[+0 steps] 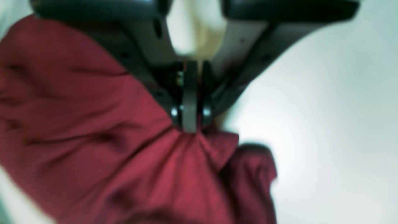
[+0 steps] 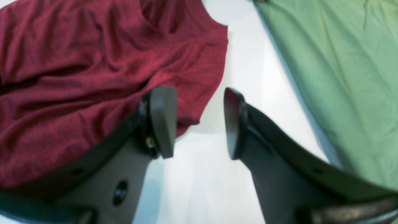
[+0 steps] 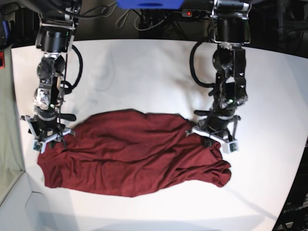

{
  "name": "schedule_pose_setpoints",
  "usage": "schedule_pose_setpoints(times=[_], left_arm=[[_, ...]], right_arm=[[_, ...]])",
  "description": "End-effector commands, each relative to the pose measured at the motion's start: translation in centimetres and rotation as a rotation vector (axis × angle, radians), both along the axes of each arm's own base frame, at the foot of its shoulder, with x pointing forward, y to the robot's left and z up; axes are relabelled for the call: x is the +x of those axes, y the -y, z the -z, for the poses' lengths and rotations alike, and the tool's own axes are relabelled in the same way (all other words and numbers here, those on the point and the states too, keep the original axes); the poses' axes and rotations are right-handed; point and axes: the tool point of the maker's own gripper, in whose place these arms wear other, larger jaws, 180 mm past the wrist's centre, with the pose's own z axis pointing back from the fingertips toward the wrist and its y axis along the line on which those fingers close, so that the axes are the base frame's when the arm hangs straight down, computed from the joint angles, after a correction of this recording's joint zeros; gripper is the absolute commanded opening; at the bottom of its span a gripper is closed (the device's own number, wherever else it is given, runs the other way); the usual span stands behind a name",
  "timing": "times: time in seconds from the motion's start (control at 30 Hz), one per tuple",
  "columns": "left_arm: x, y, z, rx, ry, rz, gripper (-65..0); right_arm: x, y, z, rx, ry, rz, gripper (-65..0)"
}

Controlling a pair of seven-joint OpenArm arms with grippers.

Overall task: Layout the t-shirt on the table in an organized manner, then fold the t-shirt properly
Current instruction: 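Grasp the shirt end with the left gripper and pull it away from the right gripper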

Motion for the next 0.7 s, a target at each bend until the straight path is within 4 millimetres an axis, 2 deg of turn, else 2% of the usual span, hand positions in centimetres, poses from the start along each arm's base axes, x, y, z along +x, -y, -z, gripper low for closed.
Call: schedule_pose_setpoints(times=[0.0, 0.2, 0.43, 0.53, 0.67], left_arm=[[0.9, -0.1, -3.2, 0.003, 0.101, -0.006, -64.9], [-2.1, -0.1, -8.5, 0.020, 0.241, -0.001, -64.9], [-6.4, 0.0, -12.5, 0.038, 0.335, 0.009, -64.9], [-7.3, 0.0, -12.4, 0.039, 0.329, 0.008, -64.9], [-7.4, -0.4, -11.9, 0.052, 0.311, 0.006, -64.7]], right_arm=[[1.0, 0.5, -2.1, -0.023, 0.065, 0.003, -39.1], [1.1, 0.5, -2.2, -0.023, 0.066, 0.003, -39.1], [1.6, 0.5, -2.7, -0.021, 0.076, 0.004, -39.1], [1.7, 0.5, -2.7, -0.021, 0.077, 0.004, -39.1], [1.7, -0.4, -2.5, -0.003, 0.079, 0.001, -39.1]])
